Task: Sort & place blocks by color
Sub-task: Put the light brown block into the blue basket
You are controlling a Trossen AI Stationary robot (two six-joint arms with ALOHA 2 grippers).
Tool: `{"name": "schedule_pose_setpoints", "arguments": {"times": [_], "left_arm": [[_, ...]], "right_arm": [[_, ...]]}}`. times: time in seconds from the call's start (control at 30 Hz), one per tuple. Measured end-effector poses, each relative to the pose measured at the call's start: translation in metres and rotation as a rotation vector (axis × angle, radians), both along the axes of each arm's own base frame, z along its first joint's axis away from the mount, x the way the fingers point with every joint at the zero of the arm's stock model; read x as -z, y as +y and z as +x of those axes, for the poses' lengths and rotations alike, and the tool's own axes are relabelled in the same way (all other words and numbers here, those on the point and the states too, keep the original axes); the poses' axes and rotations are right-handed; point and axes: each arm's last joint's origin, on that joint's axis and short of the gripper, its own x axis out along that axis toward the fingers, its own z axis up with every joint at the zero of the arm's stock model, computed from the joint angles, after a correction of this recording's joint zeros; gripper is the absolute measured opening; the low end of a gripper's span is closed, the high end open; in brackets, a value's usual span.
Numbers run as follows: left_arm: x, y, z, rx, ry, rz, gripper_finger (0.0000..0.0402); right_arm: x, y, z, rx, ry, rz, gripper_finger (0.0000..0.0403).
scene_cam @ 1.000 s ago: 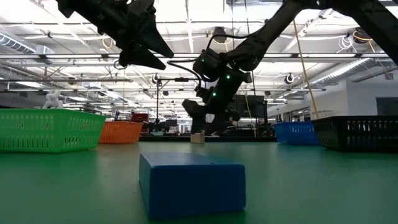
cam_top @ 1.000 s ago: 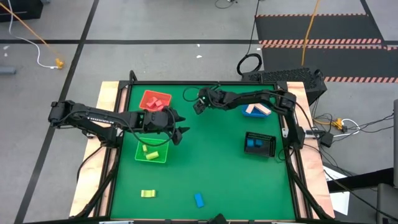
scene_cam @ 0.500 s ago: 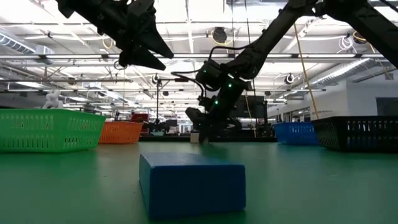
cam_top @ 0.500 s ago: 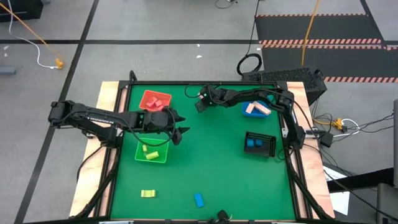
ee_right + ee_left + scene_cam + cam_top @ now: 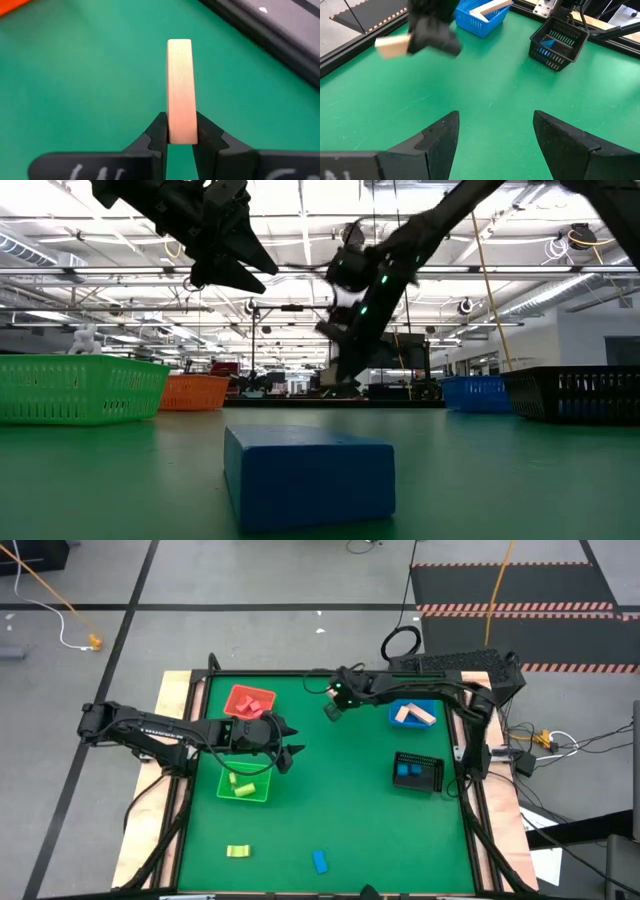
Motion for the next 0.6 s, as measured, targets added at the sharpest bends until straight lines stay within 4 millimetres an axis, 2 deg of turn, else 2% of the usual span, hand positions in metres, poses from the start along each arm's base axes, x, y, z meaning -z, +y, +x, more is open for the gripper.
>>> {"name": "schedule_pose_setpoints", "arguments": {"times": [0.23,0.4,0.5,0.6], "left_arm": [[0.001,0.0,0.0,0.0,0.009,0.0,0.0255],[0.001,0.0,-0.001,-0.001,0.014,-0.001,0.0255],[0.001,0.0,-0.001,-0.001,0.014,-0.002,0.0255],[0.001,-0.001,-0.001,-0.006,0.011,-0.013,0.0255]], "right_arm": [[-0.057,0.032,-0.046,-0.067,0.175,0.049,0.0041],[-0.096,0.056,-0.086,-0.023,0.254,0.07,0.0041],[-0.107,0.067,-0.109,0.025,0.284,0.096,0.0041],[-0.105,0.075,-0.13,0.071,0.332,0.133,0.0041]]}}
